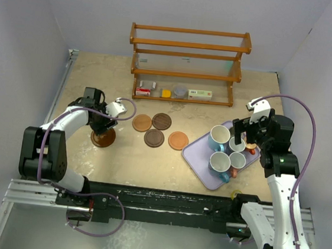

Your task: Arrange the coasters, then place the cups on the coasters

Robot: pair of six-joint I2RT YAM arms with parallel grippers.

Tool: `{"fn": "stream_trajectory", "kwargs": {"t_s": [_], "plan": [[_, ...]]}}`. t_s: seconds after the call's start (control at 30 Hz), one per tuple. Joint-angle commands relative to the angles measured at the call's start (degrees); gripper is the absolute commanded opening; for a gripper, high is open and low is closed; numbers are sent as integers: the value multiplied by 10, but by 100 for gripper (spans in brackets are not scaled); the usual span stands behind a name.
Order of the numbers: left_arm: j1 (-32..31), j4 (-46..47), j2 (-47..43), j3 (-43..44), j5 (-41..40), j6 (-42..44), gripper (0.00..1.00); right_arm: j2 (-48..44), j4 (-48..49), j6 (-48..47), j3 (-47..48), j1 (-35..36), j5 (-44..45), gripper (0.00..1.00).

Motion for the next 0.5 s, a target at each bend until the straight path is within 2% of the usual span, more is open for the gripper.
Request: {"fn": "stream_trajectory", "kwargs": {"t_s": [0.0, 0.13, 0.23, 0.33, 0.47], "plan": [[-3, -66, -69, 42, 58, 15, 62, -2, 10, -4, 7, 0, -4, 100], [-29, -66, -106, 51, 105, -22, 67, -1, 11, -4, 8, 0, -3, 100], [-72, -43, -105, 62, 93, -63, 68, -1, 11, -3, 8, 0, -1, 100], [-123, -19, -83, 85, 77, -91, 68, -1, 11, -3, 8, 0, 3, 100], [-144, -4, -13, 148, 102, -132, 69, -5, 10, -4, 9, 0, 9, 100]]}}
